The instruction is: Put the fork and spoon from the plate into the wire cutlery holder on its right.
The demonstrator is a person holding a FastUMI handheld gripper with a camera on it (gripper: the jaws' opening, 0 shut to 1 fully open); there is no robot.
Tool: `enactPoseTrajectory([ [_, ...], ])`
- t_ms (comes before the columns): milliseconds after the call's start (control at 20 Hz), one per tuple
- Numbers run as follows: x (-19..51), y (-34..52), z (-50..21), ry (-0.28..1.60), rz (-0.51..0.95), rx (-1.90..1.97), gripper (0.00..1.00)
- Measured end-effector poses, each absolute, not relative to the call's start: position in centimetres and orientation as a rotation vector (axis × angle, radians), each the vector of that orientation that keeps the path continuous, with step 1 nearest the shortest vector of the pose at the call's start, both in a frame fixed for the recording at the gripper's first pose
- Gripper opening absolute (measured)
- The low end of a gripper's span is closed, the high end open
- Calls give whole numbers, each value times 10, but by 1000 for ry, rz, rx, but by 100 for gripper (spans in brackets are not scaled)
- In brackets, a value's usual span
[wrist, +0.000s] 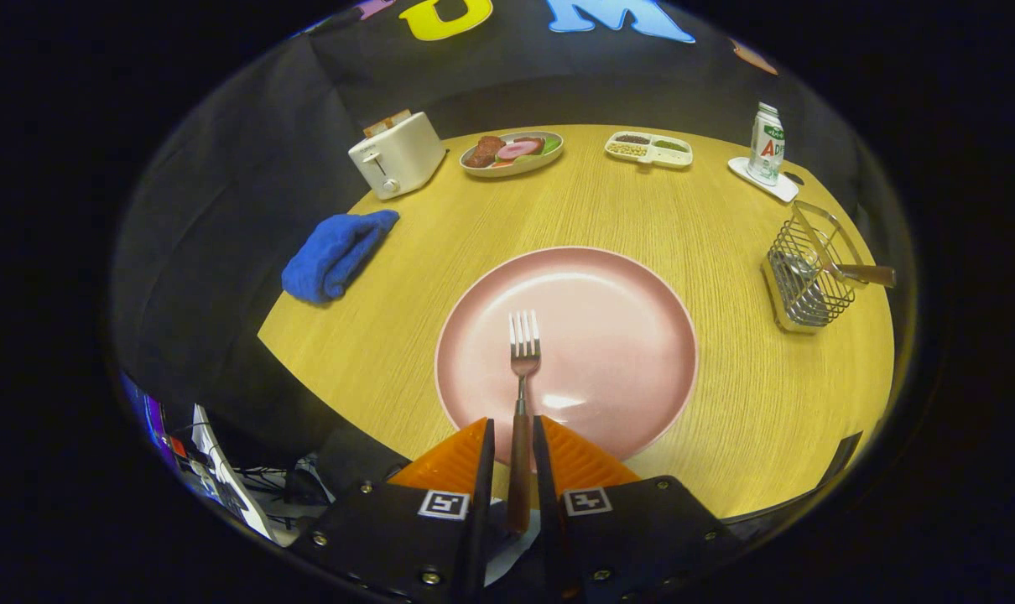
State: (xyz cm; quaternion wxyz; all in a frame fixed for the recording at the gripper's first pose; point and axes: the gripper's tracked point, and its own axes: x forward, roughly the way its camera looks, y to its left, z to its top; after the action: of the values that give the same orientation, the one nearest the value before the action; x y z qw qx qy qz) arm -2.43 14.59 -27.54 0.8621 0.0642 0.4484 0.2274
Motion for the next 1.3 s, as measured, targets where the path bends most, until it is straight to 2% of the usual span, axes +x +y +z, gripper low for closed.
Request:
enactPoseTrajectory([
  [50,-23,146,-277,945,472,126,29],
  [600,-24,150,-312,1039,457,17,29],
  [650,-23,152,-313,1048,463,21,14],
  [700,-26,154,-310,1051,474,24,16],
  [800,-27,155,-312,1055,480,43,6],
  [1300,-17,140,-294,1027,453,148,6],
])
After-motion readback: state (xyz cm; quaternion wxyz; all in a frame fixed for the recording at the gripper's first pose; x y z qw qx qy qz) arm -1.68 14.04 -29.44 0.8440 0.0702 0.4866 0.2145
